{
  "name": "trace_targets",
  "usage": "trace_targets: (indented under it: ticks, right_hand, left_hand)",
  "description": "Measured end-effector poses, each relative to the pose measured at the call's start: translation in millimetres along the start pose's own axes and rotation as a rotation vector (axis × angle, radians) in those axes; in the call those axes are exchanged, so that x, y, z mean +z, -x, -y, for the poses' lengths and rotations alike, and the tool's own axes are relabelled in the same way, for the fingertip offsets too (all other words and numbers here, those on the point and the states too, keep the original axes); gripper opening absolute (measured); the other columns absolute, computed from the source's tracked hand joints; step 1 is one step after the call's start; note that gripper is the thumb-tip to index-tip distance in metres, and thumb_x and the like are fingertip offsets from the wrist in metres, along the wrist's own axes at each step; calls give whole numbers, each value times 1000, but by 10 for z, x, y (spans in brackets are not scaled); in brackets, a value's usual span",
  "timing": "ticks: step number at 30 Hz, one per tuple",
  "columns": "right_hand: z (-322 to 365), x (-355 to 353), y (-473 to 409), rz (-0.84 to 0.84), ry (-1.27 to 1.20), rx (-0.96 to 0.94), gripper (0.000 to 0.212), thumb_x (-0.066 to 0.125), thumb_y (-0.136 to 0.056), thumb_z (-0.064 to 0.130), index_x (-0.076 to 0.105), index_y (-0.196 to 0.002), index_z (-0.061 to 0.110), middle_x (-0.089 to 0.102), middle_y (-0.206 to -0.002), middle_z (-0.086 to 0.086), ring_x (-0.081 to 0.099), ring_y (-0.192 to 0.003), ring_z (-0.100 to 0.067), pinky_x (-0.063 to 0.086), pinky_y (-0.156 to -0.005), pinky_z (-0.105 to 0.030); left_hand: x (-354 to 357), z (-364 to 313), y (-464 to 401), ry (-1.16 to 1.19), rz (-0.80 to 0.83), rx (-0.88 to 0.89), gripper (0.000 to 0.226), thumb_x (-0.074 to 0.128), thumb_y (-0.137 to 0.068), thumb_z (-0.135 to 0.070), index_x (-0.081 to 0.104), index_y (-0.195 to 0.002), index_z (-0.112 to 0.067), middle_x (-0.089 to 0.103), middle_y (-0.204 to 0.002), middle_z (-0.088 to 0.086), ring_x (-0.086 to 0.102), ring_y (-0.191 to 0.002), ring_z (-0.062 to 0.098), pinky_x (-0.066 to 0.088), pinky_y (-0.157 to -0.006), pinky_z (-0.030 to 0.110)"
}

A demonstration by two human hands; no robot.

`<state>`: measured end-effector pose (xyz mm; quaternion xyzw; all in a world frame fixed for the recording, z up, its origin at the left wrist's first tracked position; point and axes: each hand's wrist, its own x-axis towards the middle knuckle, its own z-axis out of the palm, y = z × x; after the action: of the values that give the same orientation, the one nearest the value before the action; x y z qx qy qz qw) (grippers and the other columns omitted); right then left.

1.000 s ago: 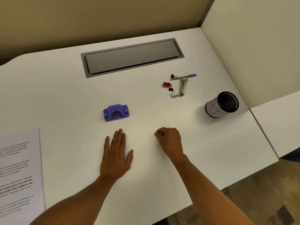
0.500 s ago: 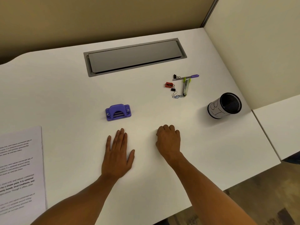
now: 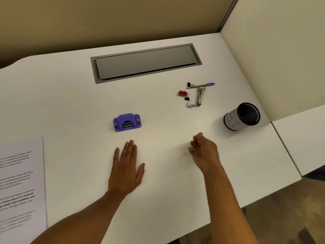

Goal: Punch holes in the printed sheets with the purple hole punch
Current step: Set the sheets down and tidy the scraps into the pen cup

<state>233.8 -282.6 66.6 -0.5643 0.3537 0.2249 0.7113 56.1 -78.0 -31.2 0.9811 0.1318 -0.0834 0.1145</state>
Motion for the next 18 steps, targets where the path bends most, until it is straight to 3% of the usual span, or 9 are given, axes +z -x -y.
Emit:
trace_targets:
  ticks: [2, 6, 8, 10, 12, 14, 18]
  right_hand:
    - [254, -101, -4, -60, -48, -101, 21, 53, -98, 12, 59, -78, 16, 57, -75, 3, 51, -64, -11, 34, -56, -26]
    - [873, -374, -13, -394, 210, -506, 35, 51, -92, 15, 46, -59, 25, 39, -58, 6, 35, -51, -6, 33, -59, -22]
    - [1118, -512, -63, -490, 328, -627, 34, 52, -93, 17, 51, -60, 27, 45, -58, 7, 42, -51, -2, 40, -63, -20]
    - [1291, -614, -158, -563, 448, -651, 18, 55, -94, 20, 67, -82, 20, 65, -79, 3, 62, -75, -7, 52, -81, -28]
    - [1396, -693, -271, -629, 578, -639, 18, 56, -94, 22, 71, -98, 15, 68, -89, 2, 67, -93, -20, 49, -100, -45]
    - [1458, -731, -339, -657, 683, -630, 20, 57, -92, 24, 74, -99, 16, 71, -91, 0, 67, -100, -26, 43, -106, -51]
    - [1543, -748, -386, -667, 798, -617, 12, 70, -85, 29, 78, -92, 22, 77, -98, -2, 67, -101, -26, 40, -107, -49]
  left_hand:
    - [26, 9, -2, -6, -8, 7, 74, 27, -97, -51, 25, -155, -5, 17, -166, 12, 14, -155, 23, 17, -125, 52]
    - [66, 33, 0, -7, -34, 21, 74, 28, -97, -50, 26, -154, -4, 17, -166, 12, 15, -155, 23, 16, -125, 51]
    - [68, 34, 0, -6, -40, 25, 74, 27, -97, -50, 27, -154, -3, 18, -166, 13, 16, -155, 23, 16, -125, 52]
    - [64, 28, 0, -3, -41, 25, 75, 27, -97, -51, 27, -153, -2, 19, -165, 13, 16, -155, 24, 16, -125, 52]
    - [49, 17, -1, -9, -34, 23, 75, 26, -97, -51, 26, -154, -2, 19, -165, 14, 17, -154, 24, 18, -124, 53]
    - [33, 20, -3, -12, -29, 22, 76, 26, -96, -51, 27, -153, -1, 20, -165, 14, 18, -154, 24, 20, -124, 53]
    - [21, 12, 3, -7, -31, 23, 76, 25, -96, -51, 28, -153, -2, 21, -165, 14, 19, -154, 25, 19, -124, 53]
